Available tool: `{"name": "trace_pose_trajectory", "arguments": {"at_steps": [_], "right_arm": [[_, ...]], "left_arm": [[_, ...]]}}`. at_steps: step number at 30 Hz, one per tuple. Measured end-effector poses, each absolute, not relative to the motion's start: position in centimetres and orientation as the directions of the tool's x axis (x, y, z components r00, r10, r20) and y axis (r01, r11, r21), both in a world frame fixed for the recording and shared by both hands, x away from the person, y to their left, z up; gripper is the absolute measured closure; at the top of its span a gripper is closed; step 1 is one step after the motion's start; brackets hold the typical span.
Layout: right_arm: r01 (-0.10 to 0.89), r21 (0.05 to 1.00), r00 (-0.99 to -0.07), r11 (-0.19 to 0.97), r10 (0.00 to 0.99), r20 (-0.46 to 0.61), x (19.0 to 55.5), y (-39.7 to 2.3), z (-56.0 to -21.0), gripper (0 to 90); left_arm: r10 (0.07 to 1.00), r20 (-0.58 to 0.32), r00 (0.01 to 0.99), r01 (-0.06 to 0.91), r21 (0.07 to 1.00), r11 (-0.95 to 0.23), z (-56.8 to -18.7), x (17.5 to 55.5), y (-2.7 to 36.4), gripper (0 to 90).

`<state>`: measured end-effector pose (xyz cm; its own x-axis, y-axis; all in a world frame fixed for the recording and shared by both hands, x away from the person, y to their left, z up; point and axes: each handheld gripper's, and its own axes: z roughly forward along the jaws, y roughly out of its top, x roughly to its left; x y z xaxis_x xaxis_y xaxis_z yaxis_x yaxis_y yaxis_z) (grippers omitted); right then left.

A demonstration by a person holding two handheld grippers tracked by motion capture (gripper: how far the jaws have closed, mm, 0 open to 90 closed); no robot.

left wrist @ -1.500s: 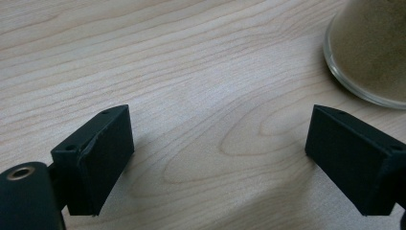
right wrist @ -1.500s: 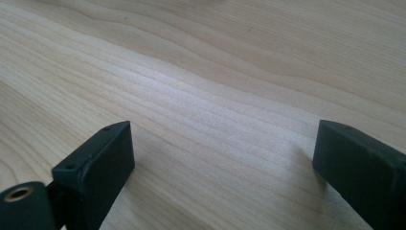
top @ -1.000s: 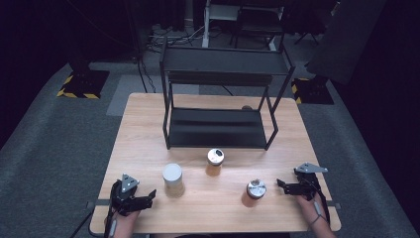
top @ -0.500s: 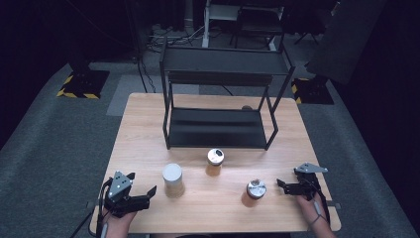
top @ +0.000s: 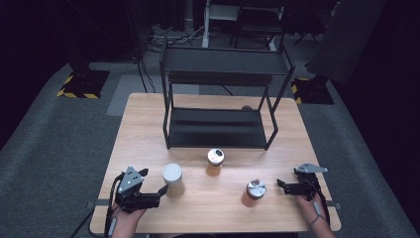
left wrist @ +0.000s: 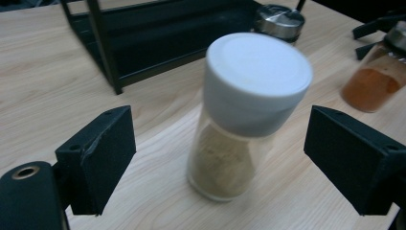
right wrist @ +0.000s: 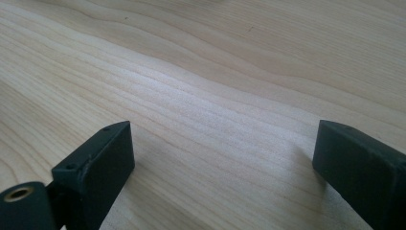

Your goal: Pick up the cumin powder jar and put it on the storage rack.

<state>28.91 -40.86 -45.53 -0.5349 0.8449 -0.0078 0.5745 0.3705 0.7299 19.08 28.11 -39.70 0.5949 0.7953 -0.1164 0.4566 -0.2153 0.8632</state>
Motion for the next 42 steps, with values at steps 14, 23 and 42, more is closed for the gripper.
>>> {"name": "trace_pose_trajectory", "arguments": {"at_steps": [14,23,42], "right_arm": [[0.576,0.731,-0.529,0.366,0.849,-0.008,28.7,-40.8,-45.5,7.1],[0.576,0.731,-0.528,0.366,0.849,-0.008,28.7,-40.8,-45.5,7.1],[0.576,0.731,-0.529,0.366,0.849,-0.008,28.7,-40.8,-45.5,7.2]], "left_arm": [[0.740,-0.116,0.663,0.446,0.855,-0.265,-39.4,22.4,25.5,11.4],[0.749,-0.082,0.657,0.469,0.823,-0.320,-39.5,23.3,24.6,31.9],[0.753,-0.053,0.656,0.464,0.815,-0.346,-35.9,25.8,22.5,33.3]]}}
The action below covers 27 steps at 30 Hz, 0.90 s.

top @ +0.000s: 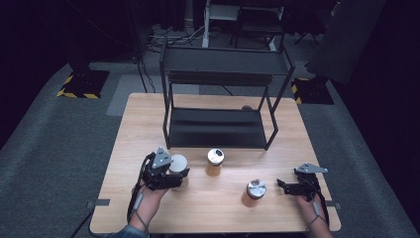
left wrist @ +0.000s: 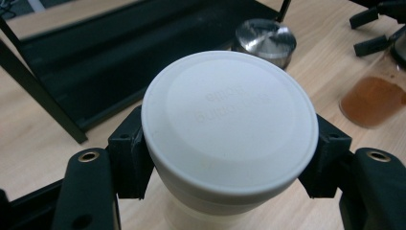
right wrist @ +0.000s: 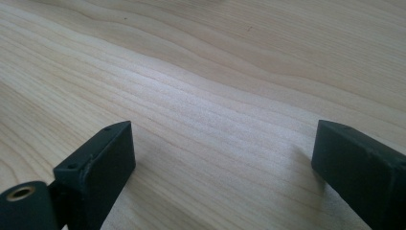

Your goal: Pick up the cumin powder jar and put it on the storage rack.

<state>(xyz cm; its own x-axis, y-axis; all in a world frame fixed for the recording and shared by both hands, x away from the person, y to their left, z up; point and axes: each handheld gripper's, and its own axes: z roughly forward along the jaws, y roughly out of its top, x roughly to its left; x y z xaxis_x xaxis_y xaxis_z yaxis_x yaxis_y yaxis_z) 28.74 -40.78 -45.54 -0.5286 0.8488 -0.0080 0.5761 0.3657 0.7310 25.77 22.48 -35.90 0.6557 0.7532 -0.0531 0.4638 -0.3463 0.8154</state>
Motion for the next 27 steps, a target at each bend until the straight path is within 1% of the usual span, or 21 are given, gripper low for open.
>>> {"name": "trace_pose_trajectory", "arguments": {"at_steps": [17,27], "right_arm": [[0.575,0.731,-0.531,0.368,0.848,-0.009,28.7,-40.8,-45.5,7.6],[0.573,0.733,-0.529,0.366,0.849,-0.010,28.6,-40.8,-45.6,8.3]], "left_arm": [[0.757,-0.022,0.653,0.438,0.826,-0.354,-31.1,31.7,20.8,33.3],[0.784,0.009,0.621,0.438,0.825,-0.357,-29.7,35.6,19.2,33.3]]}}
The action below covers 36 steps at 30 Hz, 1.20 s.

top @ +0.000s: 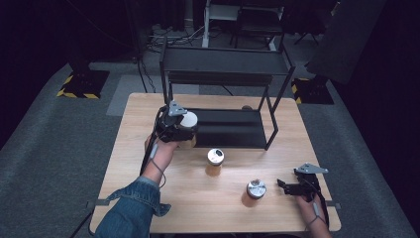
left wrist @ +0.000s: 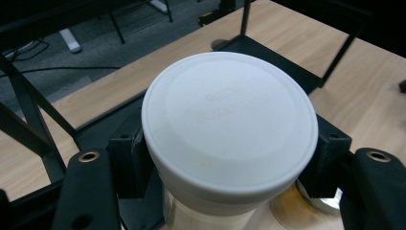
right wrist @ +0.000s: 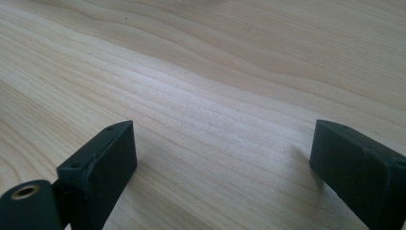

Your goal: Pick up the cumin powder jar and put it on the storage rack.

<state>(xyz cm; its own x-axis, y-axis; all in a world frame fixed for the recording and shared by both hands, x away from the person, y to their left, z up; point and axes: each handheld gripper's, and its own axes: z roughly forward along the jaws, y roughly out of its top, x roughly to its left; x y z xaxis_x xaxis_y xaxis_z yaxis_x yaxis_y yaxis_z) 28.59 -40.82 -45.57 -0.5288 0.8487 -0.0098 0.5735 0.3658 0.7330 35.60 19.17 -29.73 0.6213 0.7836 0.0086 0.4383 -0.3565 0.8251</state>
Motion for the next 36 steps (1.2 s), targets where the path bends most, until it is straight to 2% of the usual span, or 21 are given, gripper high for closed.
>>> {"name": "trace_pose_trajectory", "arguments": {"at_steps": [8,18,26,36], "right_arm": [[0.573,0.733,-0.529,0.365,0.849,-0.010,28.6,-40.8,-45.6,8.3],[0.573,0.734,-0.529,0.365,0.849,-0.010,28.6,-40.8,-45.6,8.3],[0.573,0.734,-0.529,0.365,0.849,-0.010,28.6,-40.8,-45.6,8.3],[0.573,0.734,-0.528,0.365,0.849,-0.010,28.6,-40.8,-45.6,8.3]], "left_arm": [[0.807,0.028,0.589,0.446,0.822,-0.355,-30.7,38.8,17.5,33.3],[0.840,0.041,0.542,0.526,0.763,-0.377,-33.3,42.5,15.9,33.3],[0.853,0.037,0.520,0.572,0.727,-0.380,-34.4,43.7,15.4,33.3],[0.863,0.043,0.503,0.571,0.733,-0.369,-34.4,43.5,15.3,31.4]]}}
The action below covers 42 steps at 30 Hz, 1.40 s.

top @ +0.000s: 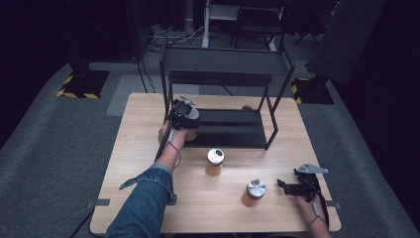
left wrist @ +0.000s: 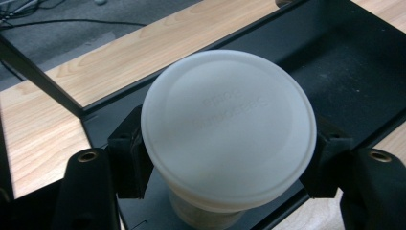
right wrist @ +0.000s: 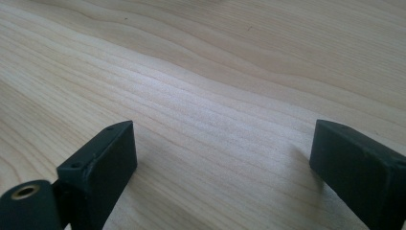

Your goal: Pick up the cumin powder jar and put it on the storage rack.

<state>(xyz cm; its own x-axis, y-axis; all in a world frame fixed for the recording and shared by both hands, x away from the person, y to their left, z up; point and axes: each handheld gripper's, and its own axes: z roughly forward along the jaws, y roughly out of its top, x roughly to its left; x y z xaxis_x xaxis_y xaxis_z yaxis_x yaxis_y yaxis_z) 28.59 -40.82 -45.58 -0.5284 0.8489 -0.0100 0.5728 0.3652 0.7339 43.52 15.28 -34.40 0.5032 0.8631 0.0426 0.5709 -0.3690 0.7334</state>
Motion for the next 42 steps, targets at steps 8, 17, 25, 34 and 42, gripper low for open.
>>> {"name": "trace_pose_trajectory", "arguments": {"at_steps": [8,17,25,34,42], "right_arm": [[0.573,0.734,-0.528,0.365,0.849,-0.010,28.6,-40.8,-45.6,8.3],[0.574,0.733,-0.528,0.365,0.849,-0.010,28.6,-40.8,-45.6,8.3],[0.573,0.733,-0.529,0.365,0.848,-0.009,28.6,-40.8,-45.6,8.3],[0.574,0.732,-0.532,0.366,0.847,-0.007,28.7,-40.8,-45.5,8.2],[0.573,0.732,-0.533,0.368,0.846,-0.007,28.8,-40.8,-45.5,8.0]], "left_arm": [[0.866,0.045,0.497,0.530,0.775,-0.345,-33.2,41.4,16.5,19.3],[0.851,0.071,0.521,0.474,0.805,-0.357,-31.9,36.1,18.9,19.0],[0.855,0.070,0.515,0.463,0.816,-0.345,-31.8,31.1,21.7,19.0],[0.855,0.067,0.514,0.457,0.822,-0.339,-34.1,25.3,24.8,18.4],[0.870,0.058,0.489,0.497,0.801,-0.333,-38.7,21.8,26.4,18.4]]}}
